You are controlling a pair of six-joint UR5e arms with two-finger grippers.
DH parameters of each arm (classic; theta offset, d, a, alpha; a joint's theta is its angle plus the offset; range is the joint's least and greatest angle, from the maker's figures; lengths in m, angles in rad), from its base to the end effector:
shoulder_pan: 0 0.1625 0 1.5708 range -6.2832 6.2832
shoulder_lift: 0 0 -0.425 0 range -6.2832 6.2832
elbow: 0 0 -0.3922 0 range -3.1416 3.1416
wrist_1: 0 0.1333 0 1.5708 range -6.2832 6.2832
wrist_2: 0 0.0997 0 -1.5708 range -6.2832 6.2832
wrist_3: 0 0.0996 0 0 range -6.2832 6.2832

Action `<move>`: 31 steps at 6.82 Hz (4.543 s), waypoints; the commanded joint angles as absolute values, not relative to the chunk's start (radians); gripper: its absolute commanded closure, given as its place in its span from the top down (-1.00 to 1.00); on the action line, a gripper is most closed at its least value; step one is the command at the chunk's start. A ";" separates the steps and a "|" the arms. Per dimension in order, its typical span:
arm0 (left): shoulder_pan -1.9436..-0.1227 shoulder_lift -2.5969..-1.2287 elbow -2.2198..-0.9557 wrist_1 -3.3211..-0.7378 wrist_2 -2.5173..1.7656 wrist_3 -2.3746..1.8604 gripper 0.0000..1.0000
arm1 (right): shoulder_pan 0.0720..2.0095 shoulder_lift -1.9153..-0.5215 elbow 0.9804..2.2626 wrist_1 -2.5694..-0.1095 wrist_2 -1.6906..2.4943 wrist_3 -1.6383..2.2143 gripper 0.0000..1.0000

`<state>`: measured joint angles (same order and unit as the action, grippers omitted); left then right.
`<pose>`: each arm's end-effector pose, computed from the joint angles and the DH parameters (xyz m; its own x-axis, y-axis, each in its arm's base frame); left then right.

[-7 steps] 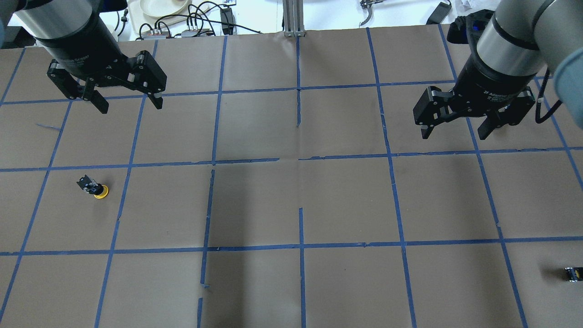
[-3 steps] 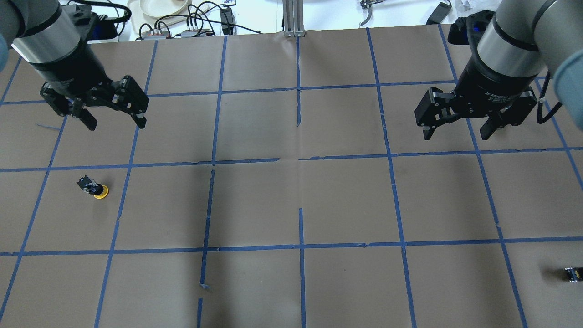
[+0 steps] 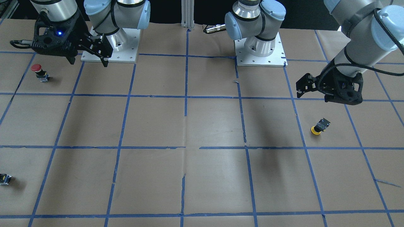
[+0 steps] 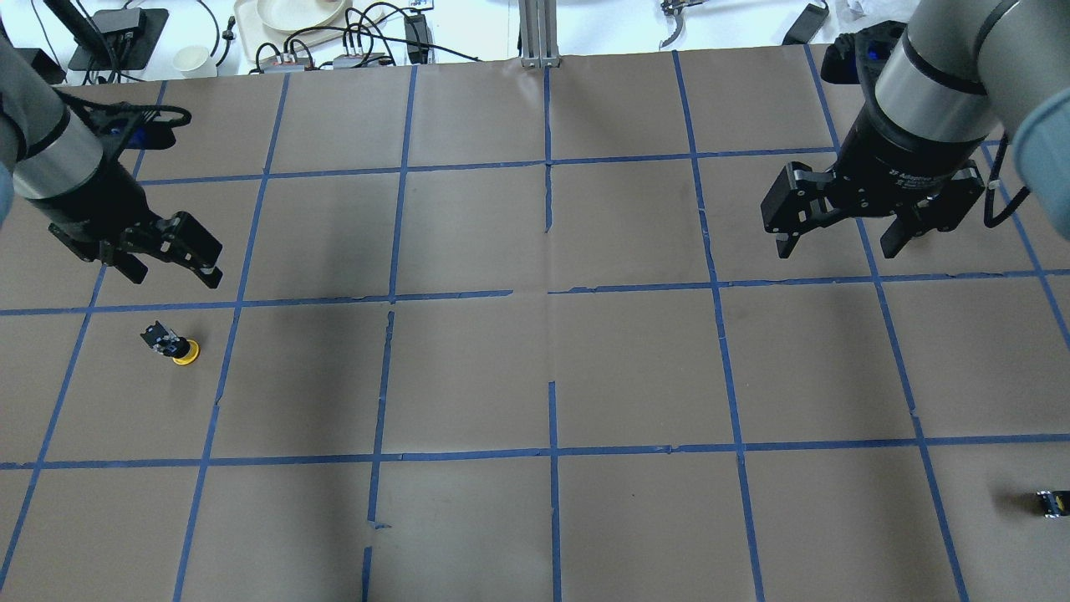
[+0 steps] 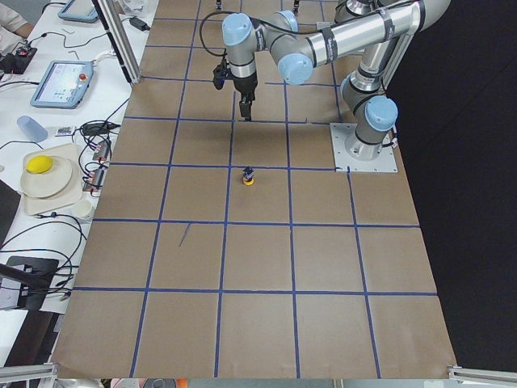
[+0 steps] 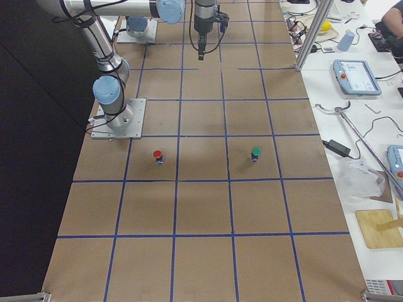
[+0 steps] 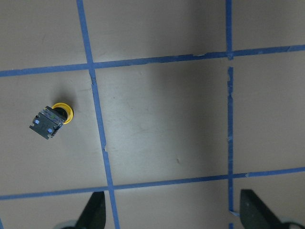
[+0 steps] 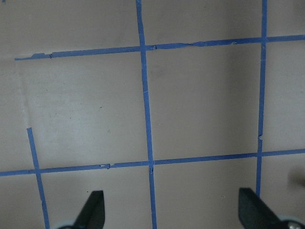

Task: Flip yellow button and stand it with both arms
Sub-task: 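Lower the left gripper and close it on the yellow button's body, then lift the button with the left gripper while the right gripper approaches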

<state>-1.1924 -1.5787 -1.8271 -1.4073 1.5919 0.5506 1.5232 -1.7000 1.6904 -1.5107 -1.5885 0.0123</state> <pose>0.0521 -0.4863 0.3760 -0.9847 0.1706 0.0347 0.1732 0.9801 0.0967 0.1108 -0.4377 0.4832 -0.9981 0.0589 0.0183 0.0598 0.9969 0.0503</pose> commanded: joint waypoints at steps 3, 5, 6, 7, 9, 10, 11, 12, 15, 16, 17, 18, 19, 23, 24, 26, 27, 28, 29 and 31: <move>-0.957 -1.684 -2.048 -0.923 1.592 1.109 0.96 | 1.523 -1.701 1.692 -1.519 -1.589 0.018 1.00; -0.953 -1.739 -2.048 -0.914 1.588 1.201 0.96 | 1.523 -1.704 1.704 -1.522 -1.586 0.023 1.00; -0.953 -1.755 -2.048 -0.916 1.582 1.285 0.95 | 1.523 -1.704 1.704 -1.522 -1.586 0.023 1.00; -0.953 -1.787 -2.045 -0.910 1.575 1.320 0.91 | 1.523 -1.706 1.704 -1.522 -1.586 0.025 1.00; -0.951 -1.812 -2.048 -0.867 1.574 1.339 0.89 | 1.523 -1.701 1.704 -1.522 -1.586 0.025 1.00; -0.951 -1.815 -2.039 -0.865 1.575 1.344 0.72 | 1.523 -1.701 1.704 -1.523 -1.586 0.025 1.00; -0.951 -1.818 -2.039 -0.865 1.574 1.347 0.58 | 1.523 -1.700 1.704 -1.528 -1.586 0.026 1.00; -0.951 -1.819 -2.040 -0.865 1.571 1.345 0.58 | 1.523 -1.700 1.704 -1.531 -1.588 0.025 1.00; -0.951 -1.813 -2.040 -0.865 1.565 1.345 -0.45 | 1.519 -1.695 1.703 -1.523 -1.576 0.129 1.00; -0.960 -1.804 -2.040 -0.867 1.568 1.345 -0.60 | 1.519 -1.694 1.703 -1.525 -1.574 0.164 1.00; -0.972 -1.790 -2.036 -0.880 1.568 1.344 -0.65 | 1.519 -1.694 1.703 -1.526 -1.572 0.169 1.00; -0.991 -1.749 -2.034 -0.918 1.528 1.330 -0.67 | 1.519 -1.692 1.703 -1.526 -1.572 0.185 1.00; -1.015 -1.688 -2.023 -1.046 1.438 1.284 -0.67 | 1.517 -1.678 1.691 -1.526 -1.571 0.195 1.00; -1.197 -1.620 -1.928 -1.482 0.986 0.931 -0.66 | 1.384 -1.663 1.700 -1.508 -1.178 0.414 1.00; -1.297 -1.590 -1.930 -1.482 0.882 0.740 -0.66 | 1.359 -1.670 1.700 -1.461 -1.072 0.496 1.00; -1.466 -1.527 -1.933 -1.467 0.729 0.414 -0.67 | 1.351 -1.663 1.692 -1.446 -0.991 0.569 1.00; -1.500 -1.514 -1.934 -1.466 0.571 0.325 -0.68 | 1.327 -1.669 1.689 -1.445 -0.897 0.633 1.00; -1.511 -1.509 -1.936 -1.466 0.435 0.243 -0.74 | 1.322 -1.669 1.695 -1.445 -0.841 0.681 1.00; -1.517 -1.497 -1.945 -1.465 0.218 0.220 -0.77 | 1.325 -1.666 1.704 -1.440 -0.827 0.683 1.00; -1.517 -1.502 -1.956 -1.428 0.161 0.215 -0.86 | 1.325 -1.683 1.703 -1.407 -0.733 0.783 1.00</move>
<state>-1.5155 -1.5001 -1.9501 -1.4532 0.2127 0.2242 1.3257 -1.6737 1.7026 -1.4239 -0.8014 0.7142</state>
